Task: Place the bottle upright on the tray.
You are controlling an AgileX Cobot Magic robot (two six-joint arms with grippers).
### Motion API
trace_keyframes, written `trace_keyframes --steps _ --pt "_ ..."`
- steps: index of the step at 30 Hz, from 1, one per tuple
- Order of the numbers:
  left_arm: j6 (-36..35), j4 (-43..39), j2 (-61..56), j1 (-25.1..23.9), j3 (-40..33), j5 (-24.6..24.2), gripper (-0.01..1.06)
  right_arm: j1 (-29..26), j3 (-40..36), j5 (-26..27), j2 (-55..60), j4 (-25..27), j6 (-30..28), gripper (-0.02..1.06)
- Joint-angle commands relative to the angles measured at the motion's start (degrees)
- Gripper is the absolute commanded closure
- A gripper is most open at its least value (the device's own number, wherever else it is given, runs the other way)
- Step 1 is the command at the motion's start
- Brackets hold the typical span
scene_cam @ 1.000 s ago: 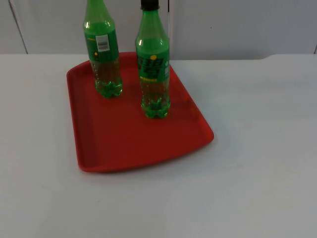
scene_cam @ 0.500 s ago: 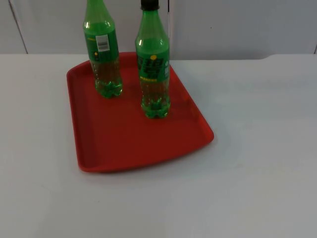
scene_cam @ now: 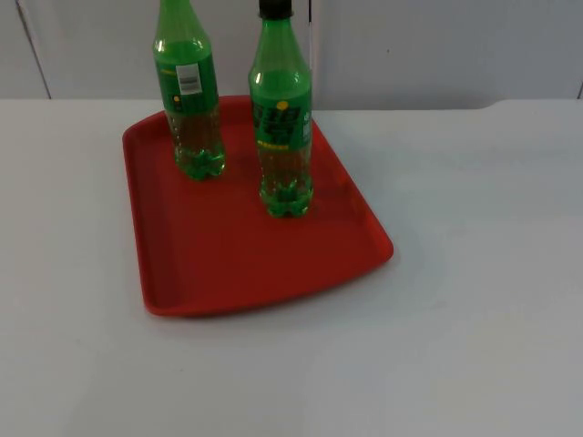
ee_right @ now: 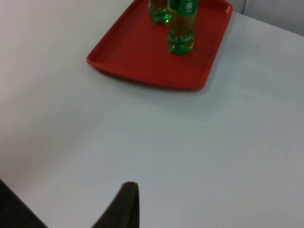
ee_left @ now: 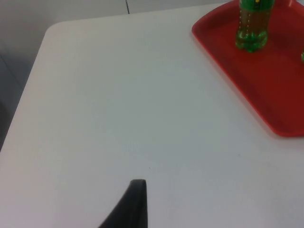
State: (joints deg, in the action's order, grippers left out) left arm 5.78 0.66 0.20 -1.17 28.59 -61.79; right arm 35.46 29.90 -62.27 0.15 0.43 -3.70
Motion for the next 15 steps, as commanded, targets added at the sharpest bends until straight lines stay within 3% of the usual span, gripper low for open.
trace_keyframes --steps 1,15 --pt "0.0 -0.1 -0.2 0.4 -0.3 0.2 0.0 -2.4 -0.3 0.5 -0.2 -0.1 0.1 -0.01" --pt "0.0 -0.1 -0.2 0.4 -0.3 0.2 0.0 -17.6 -0.3 0.5 -0.2 -0.1 0.1 -0.01"
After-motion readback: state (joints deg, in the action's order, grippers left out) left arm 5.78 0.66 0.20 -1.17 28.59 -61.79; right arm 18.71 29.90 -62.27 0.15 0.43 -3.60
